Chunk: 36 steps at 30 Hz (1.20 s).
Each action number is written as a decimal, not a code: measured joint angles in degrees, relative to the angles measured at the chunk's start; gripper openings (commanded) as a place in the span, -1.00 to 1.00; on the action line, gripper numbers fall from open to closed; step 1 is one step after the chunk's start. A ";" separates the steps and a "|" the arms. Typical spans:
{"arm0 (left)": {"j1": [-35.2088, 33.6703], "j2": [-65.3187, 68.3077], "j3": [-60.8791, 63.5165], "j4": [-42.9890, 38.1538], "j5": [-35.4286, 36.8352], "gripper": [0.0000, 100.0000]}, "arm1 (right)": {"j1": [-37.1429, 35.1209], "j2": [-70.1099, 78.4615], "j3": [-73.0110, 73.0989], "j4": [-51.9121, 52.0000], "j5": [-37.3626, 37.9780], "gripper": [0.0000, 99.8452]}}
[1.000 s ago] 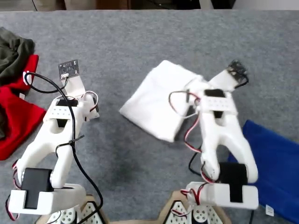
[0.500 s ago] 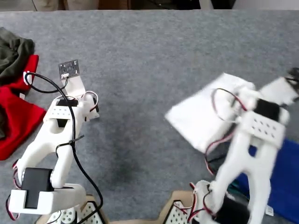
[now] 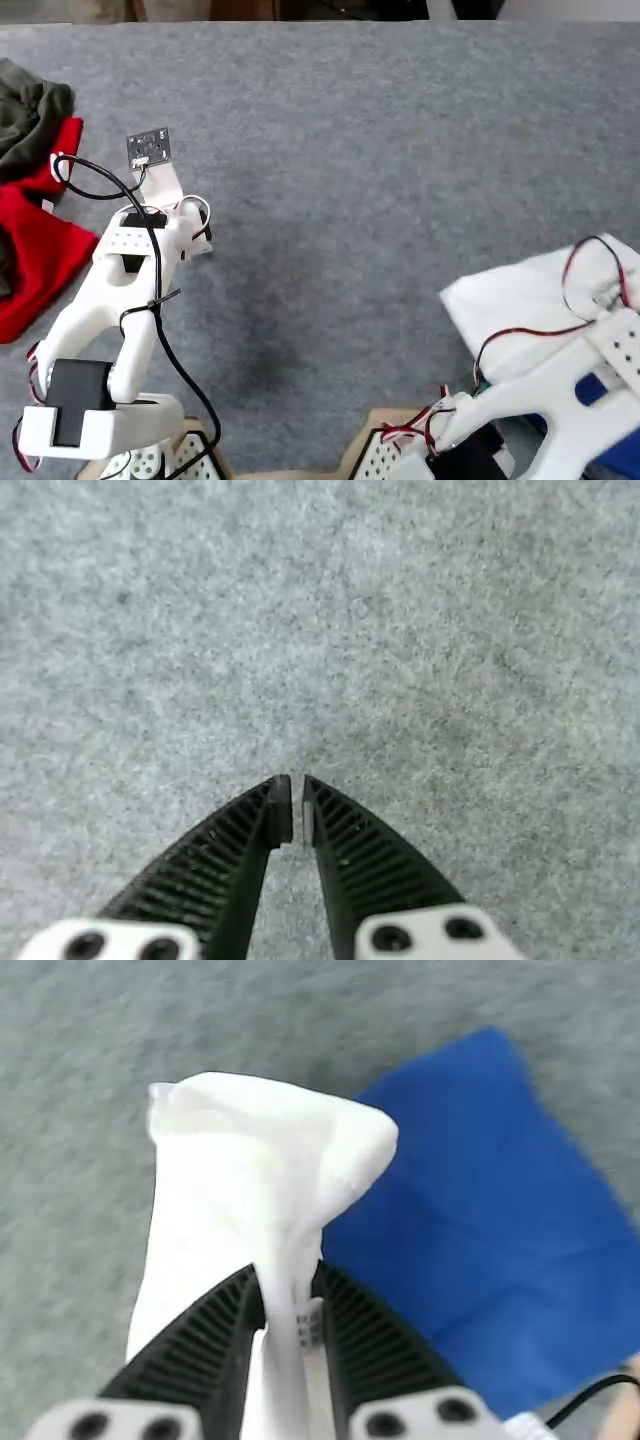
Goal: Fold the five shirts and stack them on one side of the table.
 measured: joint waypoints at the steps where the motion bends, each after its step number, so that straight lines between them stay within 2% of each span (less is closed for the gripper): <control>1: 0.35 0.00 0.00 0.00 0.00 -0.91 | 1.49 0.00 0.00 0.00 0.53 -0.99; 13: 0.97 0.00 0.00 0.00 -0.09 -0.91 | 13.45 -0.09 0.00 -1.58 8.00 -0.99; 22: 0.97 0.18 0.00 0.00 -0.09 -0.91 | 18.02 -0.09 0.00 -1.58 11.52 -0.95; 31: 0.97 0.18 0.00 0.00 -0.09 -0.91 | 21.10 -0.18 0.00 -1.58 11.96 -0.21; 34: 1.05 0.18 0.00 0.00 -0.09 -0.91 | 21.10 -0.26 0.00 -1.58 12.22 -0.08; 36: 1.32 0.18 0.00 0.00 -0.09 -0.91 | 21.10 -0.26 0.00 -1.58 12.22 -0.06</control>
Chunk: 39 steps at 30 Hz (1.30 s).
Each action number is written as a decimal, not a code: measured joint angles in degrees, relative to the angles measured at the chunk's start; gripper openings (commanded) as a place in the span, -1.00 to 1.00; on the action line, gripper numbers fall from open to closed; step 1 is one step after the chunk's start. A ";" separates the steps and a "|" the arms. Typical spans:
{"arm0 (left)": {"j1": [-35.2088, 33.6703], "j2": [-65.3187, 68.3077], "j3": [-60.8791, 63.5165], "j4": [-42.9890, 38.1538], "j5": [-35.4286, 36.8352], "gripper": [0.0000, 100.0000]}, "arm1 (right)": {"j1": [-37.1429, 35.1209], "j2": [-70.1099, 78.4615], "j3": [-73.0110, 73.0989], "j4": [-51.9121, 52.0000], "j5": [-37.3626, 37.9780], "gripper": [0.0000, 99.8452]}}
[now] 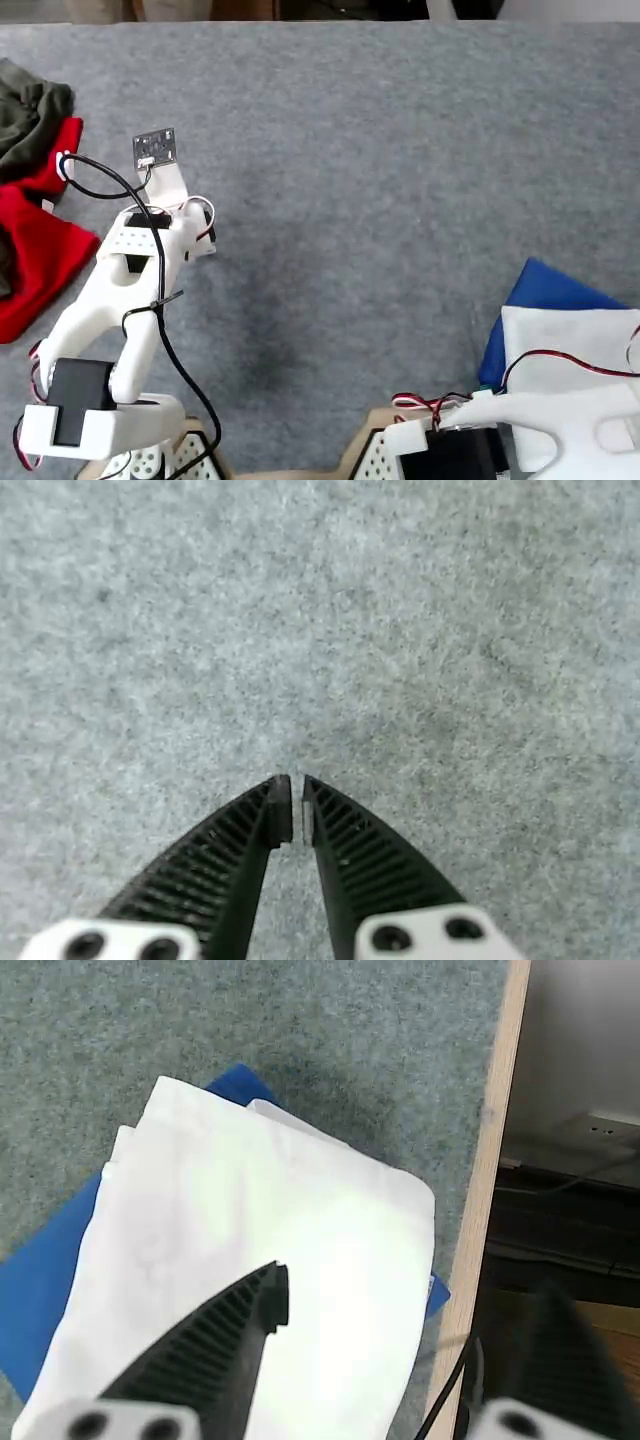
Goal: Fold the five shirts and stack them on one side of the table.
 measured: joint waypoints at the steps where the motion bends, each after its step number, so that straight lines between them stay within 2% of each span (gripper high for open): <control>1: 0.09 0.00 0.00 0.00 0.00 -0.91 | 0.00 0.00 0.00 0.00 0.00 -0.06; 3: 0.09 0.00 0.00 0.00 0.00 -0.91 | 0.00 0.00 0.00 0.00 0.00 -0.07; 5: 0.09 0.00 0.00 0.00 0.00 -0.91 | -0.35 0.00 0.00 0.00 0.00 -0.16; 8: 0.09 0.00 0.00 0.18 0.00 -0.91 | -3.25 0.00 0.00 1.32 -0.26 -0.53; 11: 0.09 0.09 -1.85 4.57 -0.44 -0.92 | -8.44 0.00 -1.76 5.10 -2.29 -0.95; 12: -0.18 0.09 -3.52 6.86 -0.53 -0.91 | -10.64 -0.09 -2.81 6.42 -2.99 -1.00; 15: -5.45 0.09 -9.49 13.80 1.05 -0.91 | -18.37 -0.35 -5.27 9.93 -4.13 -0.87; 21: -22.24 0.09 -26.20 27.87 -3.25 -0.82 | -34.37 -0.35 -6.24 13.01 -4.48 -0.91; 24: -31.65 1.32 -33.58 31.21 -3.60 -0.81 | -42.99 -0.35 -6.24 13.01 -4.75 -0.95; 27: -39.56 6.15 -40.44 33.23 -5.63 -0.80 | -50.11 -0.35 -6.24 13.01 -8.09 -0.99; 31: -45.10 17.67 -51.52 39.65 -9.23 -0.71 | -55.82 -0.35 -6.24 13.01 -12.13 -0.99; 35: -50.46 31.30 -66.99 47.47 -9.93 -0.70 | -59.87 -0.35 -6.24 13.01 -13.45 -0.99; 39: -53.63 43.69 -83.60 51.34 -10.81 -0.70 | -62.24 -0.35 -6.24 13.01 -13.63 -0.99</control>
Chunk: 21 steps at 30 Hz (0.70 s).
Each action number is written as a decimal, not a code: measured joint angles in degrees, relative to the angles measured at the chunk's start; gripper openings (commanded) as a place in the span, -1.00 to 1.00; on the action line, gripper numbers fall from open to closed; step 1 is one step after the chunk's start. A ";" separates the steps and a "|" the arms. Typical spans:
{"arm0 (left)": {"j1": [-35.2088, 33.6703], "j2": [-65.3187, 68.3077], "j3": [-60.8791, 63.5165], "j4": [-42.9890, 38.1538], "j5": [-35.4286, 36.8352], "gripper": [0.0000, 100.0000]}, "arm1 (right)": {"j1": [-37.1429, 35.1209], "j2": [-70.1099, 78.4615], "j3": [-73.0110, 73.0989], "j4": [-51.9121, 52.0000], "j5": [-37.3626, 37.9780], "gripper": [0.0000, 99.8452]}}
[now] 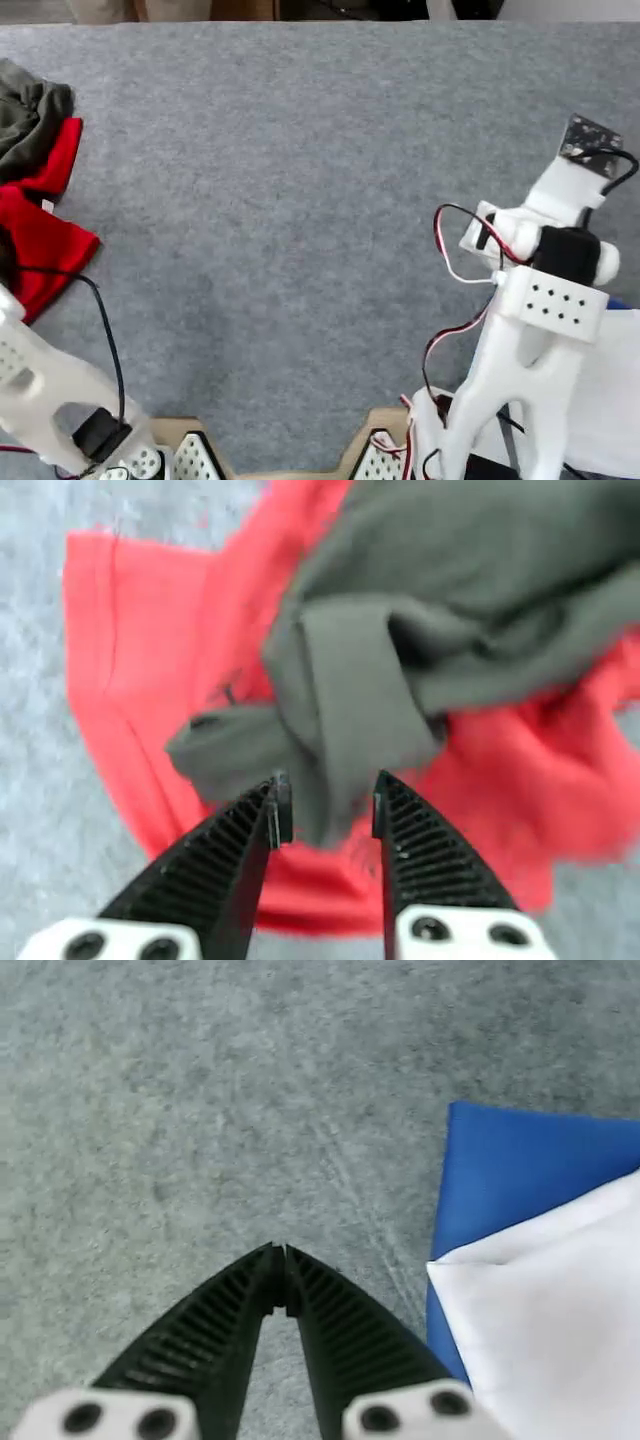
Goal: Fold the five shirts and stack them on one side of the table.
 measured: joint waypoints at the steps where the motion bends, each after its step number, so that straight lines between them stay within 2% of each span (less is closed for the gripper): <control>1: -0.26 2.90 -3.69 0.88 -0.62 -0.70 | -0.18 0.00 0.00 0.00 0.00 -0.99; 5: -0.35 13.36 -16.18 2.11 -1.49 -0.73 | -0.26 0.00 0.00 0.00 0.00 -0.99; 8: -0.35 20.66 -22.24 2.02 -1.49 -0.95 | -0.26 0.00 0.00 0.00 0.00 -0.99; 10: -0.35 24.53 -25.85 2.02 -1.49 -0.94 | -0.26 0.00 0.00 0.00 0.00 -0.99; 21: 3.96 26.29 -51.87 12.31 0.09 -0.96 | -0.26 0.00 1.23 3.43 0.00 -0.99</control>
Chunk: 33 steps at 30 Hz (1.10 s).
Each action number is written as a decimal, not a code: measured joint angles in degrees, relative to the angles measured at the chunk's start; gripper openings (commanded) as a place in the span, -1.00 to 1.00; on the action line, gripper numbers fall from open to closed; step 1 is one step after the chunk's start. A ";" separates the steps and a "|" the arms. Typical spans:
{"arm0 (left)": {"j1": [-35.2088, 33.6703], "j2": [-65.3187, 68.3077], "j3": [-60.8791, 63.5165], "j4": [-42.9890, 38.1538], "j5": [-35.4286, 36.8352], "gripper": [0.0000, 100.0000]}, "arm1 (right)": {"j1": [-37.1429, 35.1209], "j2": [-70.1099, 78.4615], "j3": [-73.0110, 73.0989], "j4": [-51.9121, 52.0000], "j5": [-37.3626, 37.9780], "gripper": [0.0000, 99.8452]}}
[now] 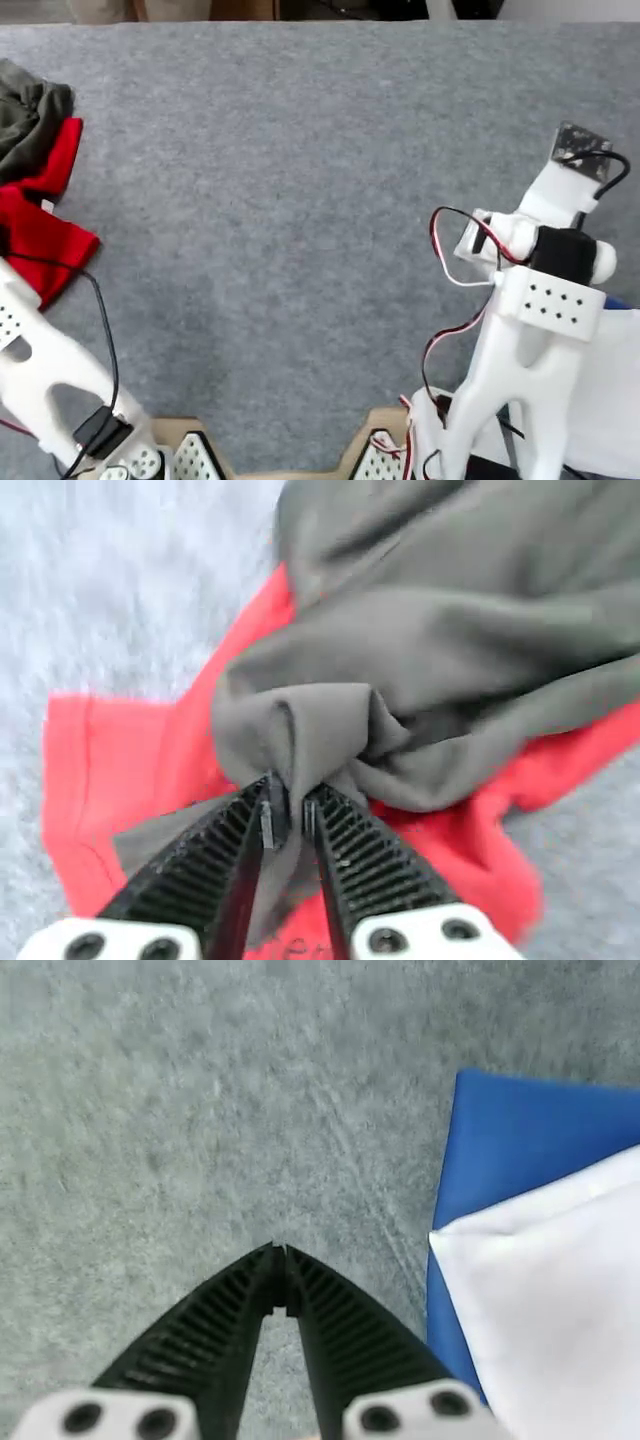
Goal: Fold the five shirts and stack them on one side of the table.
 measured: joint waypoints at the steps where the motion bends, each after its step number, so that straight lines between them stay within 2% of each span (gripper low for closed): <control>1: 0.88 -1.05 -0.35 0.26 0.18 -0.96 | 0.00 0.00 0.70 0.35 0.00 -0.99; 7: 7.47 -11.34 -0.44 0.44 0.26 -0.96 | 0.00 0.00 5.01 0.79 0.00 -0.99; 15: 23.30 -29.80 4.31 0.44 3.69 -0.96 | 0.00 0.00 5.45 0.79 0.00 -0.99; 21: 39.12 -44.13 21.54 0.44 6.86 -0.96 | 0.00 0.00 5.45 0.79 0.00 -0.99; 29: 64.62 -57.76 49.67 0.44 9.14 -0.96 | 0.00 0.00 5.45 0.79 0.00 -0.99; 33: 73.58 -60.57 61.45 -4.31 9.14 -0.96 | 0.00 0.00 5.45 0.79 0.00 -0.99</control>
